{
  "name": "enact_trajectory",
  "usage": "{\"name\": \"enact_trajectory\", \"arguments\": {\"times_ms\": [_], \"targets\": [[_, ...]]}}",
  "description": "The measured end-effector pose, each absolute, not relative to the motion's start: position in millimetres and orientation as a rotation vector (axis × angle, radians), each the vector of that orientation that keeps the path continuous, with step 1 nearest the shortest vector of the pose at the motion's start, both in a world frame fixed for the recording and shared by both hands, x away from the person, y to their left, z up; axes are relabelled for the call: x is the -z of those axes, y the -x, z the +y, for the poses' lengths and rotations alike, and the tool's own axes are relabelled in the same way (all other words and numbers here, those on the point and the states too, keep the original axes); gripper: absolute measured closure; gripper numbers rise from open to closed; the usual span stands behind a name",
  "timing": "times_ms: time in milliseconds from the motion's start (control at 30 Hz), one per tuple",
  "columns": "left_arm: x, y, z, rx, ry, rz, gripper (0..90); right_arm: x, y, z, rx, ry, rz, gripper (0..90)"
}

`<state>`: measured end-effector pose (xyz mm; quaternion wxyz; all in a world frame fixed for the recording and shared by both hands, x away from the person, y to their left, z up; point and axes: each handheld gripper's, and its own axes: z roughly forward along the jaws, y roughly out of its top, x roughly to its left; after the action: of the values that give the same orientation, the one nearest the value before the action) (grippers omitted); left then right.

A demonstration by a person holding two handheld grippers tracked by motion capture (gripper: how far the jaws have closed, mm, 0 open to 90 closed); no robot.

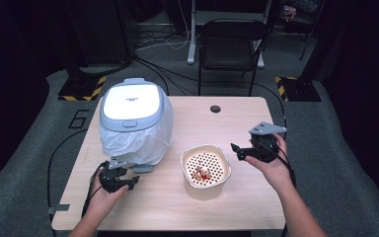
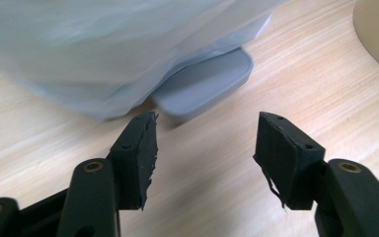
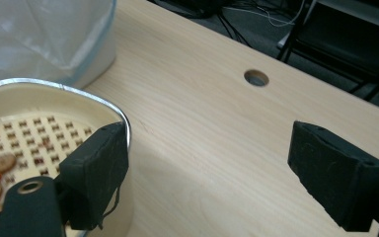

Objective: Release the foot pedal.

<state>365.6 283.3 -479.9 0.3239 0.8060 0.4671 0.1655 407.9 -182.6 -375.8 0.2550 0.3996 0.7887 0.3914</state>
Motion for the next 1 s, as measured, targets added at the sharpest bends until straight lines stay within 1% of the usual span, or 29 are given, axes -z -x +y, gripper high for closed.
{"name": "enact_trajectory", "arguments": {"times_ms": [67,167,233,333,367,400,433,467,567,1000], "targets": [[478,-364,293,-0.46,-2.106,1.244,40.2,381,-405,-186,-1.066,-1.099,2.136,15.7],[480,-362,306,-0.436,-2.056,1.312,39.8,395,-398,-197,-1.061,-1.145,2.135,17.2],[481,-362,314,-0.446,-2.041,1.338,39.8,404,-395,-204,-1.057,-1.175,2.128,17.9],[485,-363,325,-0.483,-1.977,1.378,39.7,415,-389,-214,-1.078,-1.229,2.103,18.9],[485,-364,330,-0.477,-1.992,1.386,39.7,418,-388,-217,-1.08,-1.237,2.096,19.1],[488,-364,332,-0.481,-1.95,1.412,39.8,422,-386,-220,-1.079,-1.258,2.088,19.2],[489,-364,336,-0.477,-1.969,1.415,39.8,427,-385,-223,-1.073,-1.265,2.085,19.4],[491,-365,337,-0.486,-1.944,1.43,39.8,429,-385,-225,-1.067,-1.278,2.078,19.6],[494,-366,345,-0.501,-1.936,1.45,39.7,439,-382,-229,-1.03,-1.277,2.077,19.5],[509,-368,357,-0.481,-1.868,1.503,39.1,476,-378,-234,-1.004,-1.32,2.057,20.1]]}}
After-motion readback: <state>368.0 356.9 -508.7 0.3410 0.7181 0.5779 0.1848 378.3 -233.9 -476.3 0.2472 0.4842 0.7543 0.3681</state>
